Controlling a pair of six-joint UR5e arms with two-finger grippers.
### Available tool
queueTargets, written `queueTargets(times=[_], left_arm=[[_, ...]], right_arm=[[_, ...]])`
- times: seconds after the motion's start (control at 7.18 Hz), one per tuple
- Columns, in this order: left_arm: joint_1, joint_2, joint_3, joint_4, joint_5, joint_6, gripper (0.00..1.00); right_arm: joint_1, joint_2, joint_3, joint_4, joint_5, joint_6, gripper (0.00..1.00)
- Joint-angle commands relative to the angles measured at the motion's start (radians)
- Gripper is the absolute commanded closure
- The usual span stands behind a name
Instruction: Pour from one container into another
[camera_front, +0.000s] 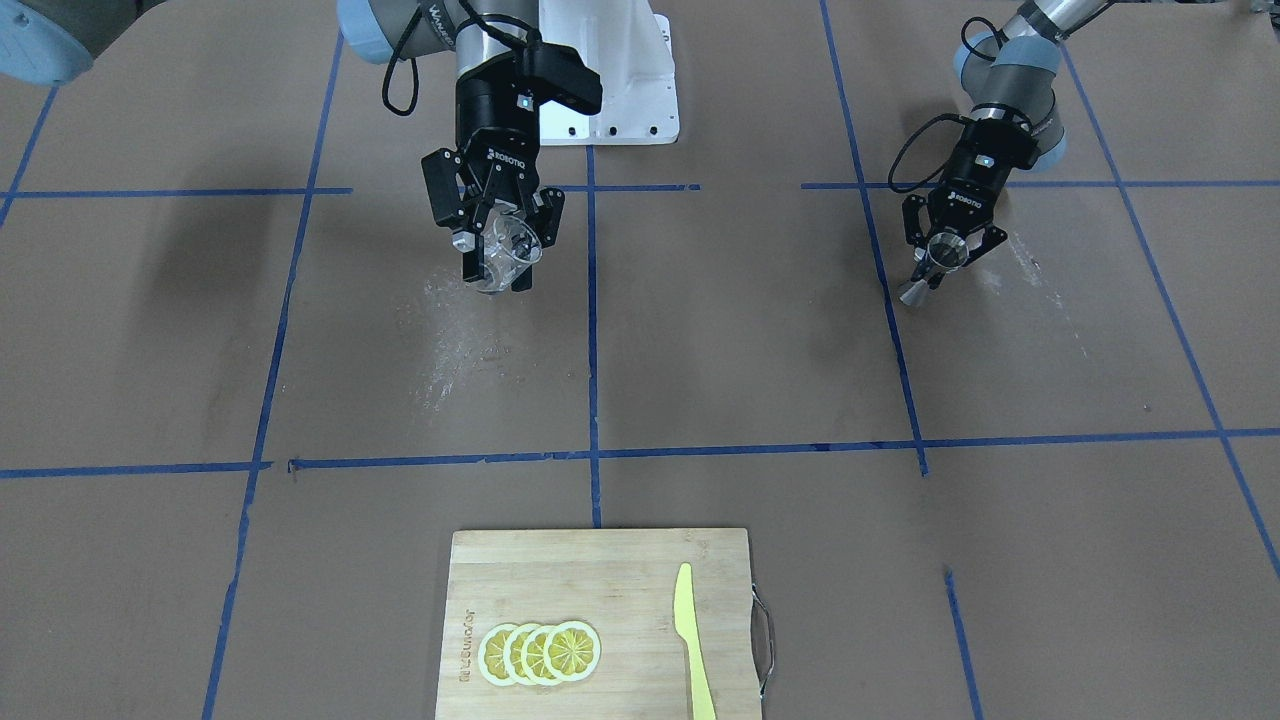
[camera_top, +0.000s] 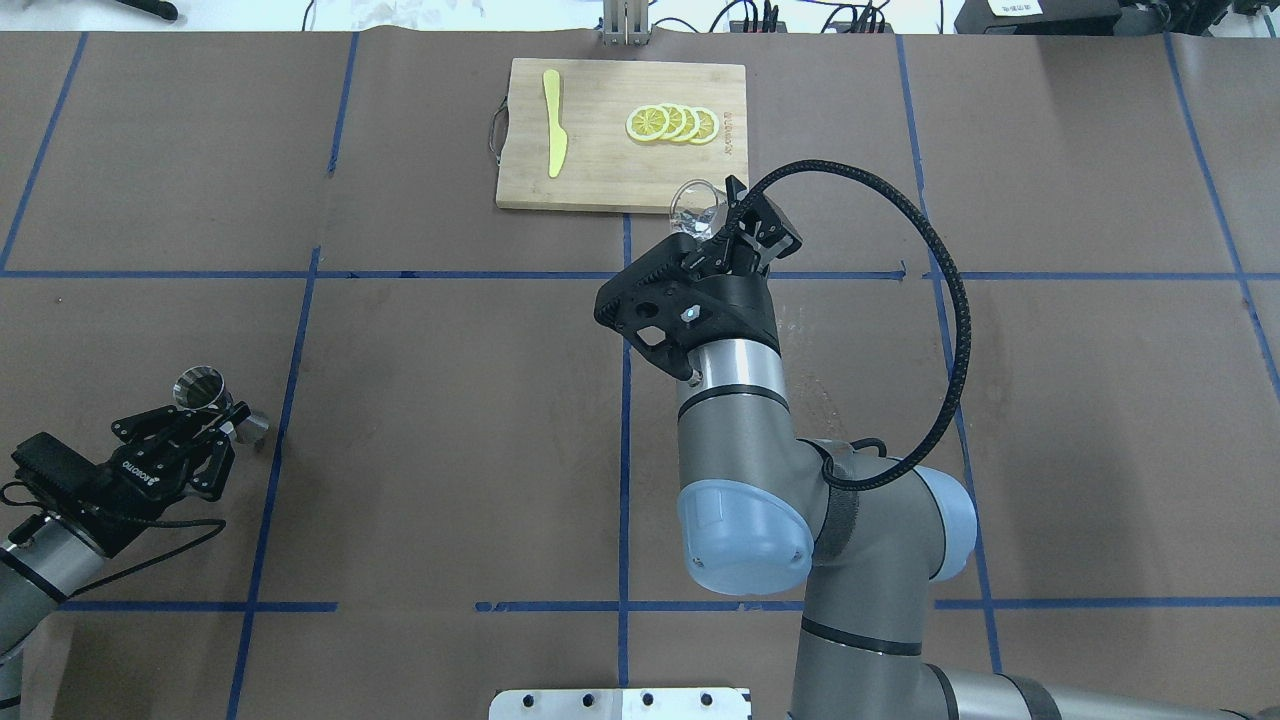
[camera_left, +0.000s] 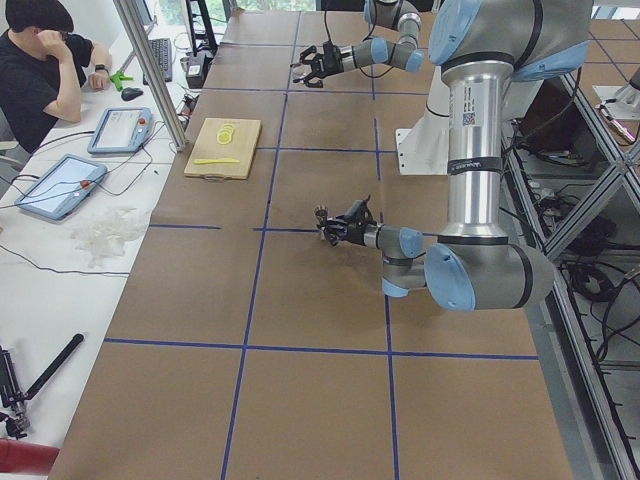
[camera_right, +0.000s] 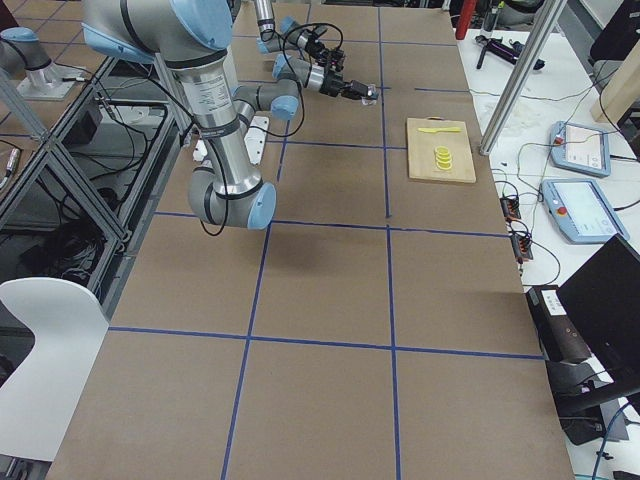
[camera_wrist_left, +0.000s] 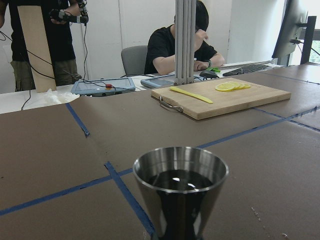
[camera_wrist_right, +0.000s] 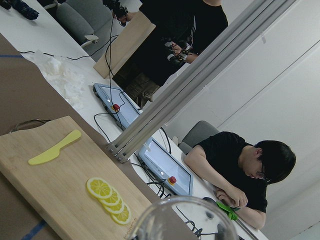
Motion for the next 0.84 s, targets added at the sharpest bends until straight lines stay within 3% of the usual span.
queueTargets(times=[0.0, 0.7], left_arm=[[0.000, -0.001, 0.001, -0.001, 0.000, -0.002, 0.90], [0.000, -0.016, 0.017, -0.001, -0.001, -0.006, 0.90]], right_arm=[[0.000, 0.000, 0.000, 0.000, -0.001, 0.000, 1.00], [0.000, -0.002, 0.000, 0.002, -0.001, 0.000, 1.00]])
